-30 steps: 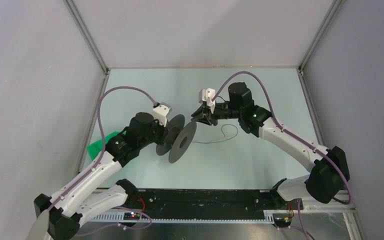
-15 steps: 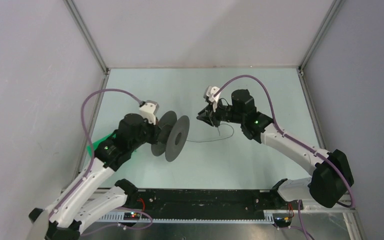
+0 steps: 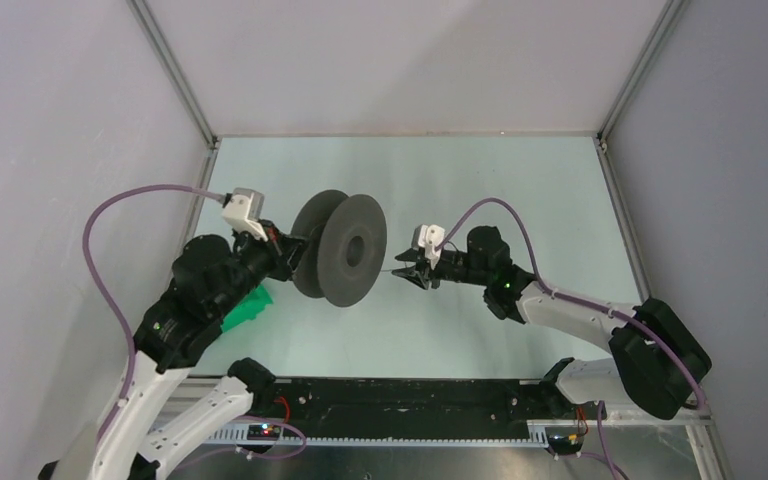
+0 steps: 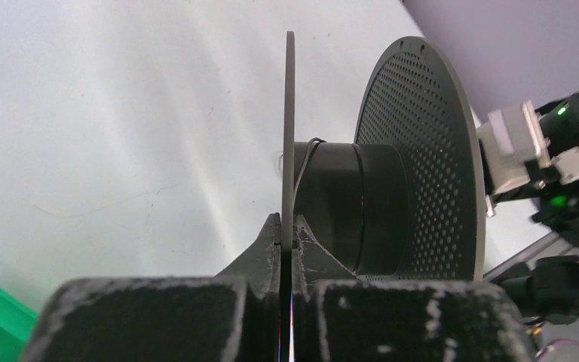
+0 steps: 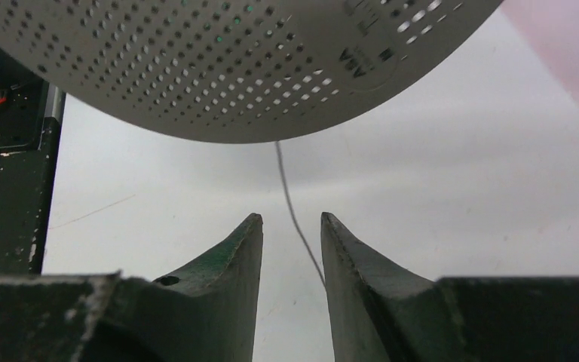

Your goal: Wrap the cables

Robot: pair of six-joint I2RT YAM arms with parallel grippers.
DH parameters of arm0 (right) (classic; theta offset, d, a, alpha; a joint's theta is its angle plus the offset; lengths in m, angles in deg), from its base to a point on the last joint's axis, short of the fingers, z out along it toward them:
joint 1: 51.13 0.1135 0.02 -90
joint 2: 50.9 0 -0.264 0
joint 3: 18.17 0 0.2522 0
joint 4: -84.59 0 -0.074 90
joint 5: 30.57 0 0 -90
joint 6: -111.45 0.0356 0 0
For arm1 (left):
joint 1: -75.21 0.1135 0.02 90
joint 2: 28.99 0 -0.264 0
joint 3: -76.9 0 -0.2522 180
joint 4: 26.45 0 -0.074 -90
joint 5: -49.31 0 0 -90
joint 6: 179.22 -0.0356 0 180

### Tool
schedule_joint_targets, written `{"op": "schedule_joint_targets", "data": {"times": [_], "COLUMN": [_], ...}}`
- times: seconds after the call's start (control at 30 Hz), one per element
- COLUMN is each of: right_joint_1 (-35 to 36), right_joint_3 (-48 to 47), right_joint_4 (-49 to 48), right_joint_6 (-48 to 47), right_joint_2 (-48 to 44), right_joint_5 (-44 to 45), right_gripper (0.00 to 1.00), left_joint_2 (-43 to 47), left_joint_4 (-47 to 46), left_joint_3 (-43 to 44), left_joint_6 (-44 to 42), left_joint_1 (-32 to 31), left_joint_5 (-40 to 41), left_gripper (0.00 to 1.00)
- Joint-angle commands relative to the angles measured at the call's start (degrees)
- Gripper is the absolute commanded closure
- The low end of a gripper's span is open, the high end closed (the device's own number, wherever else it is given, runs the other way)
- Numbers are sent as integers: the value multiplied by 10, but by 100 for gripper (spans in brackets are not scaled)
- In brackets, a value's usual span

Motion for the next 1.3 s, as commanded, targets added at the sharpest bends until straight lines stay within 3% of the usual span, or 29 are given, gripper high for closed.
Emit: {"op": "schedule_joint_targets", "data": {"times": [0.0,0.33,0.9,1.27], "right_joint_1": [0,-30,-38,-62], "right_joint_3": [34,40,39,24], "right_joint_4": [-166,-230,-400,-482], "right_joint_6": [-41,-32,60,129], "right_joint_2": [7,54,167,226], "right_joint_5": [-37,-142,-125,-183], "right_gripper": [61,58,52,46], "left_joint_2": [20,32,37,31], "left_joint_4": [-41,-42,-61,-94], "left_joint_3": [54,79,96,101], "left_joint_6": [73,124,165,193], "left_joint_1": [3,3,3,3], "left_joint_5": [-6,-11,-35,-50], "left_gripper": [100,100,100,100]}}
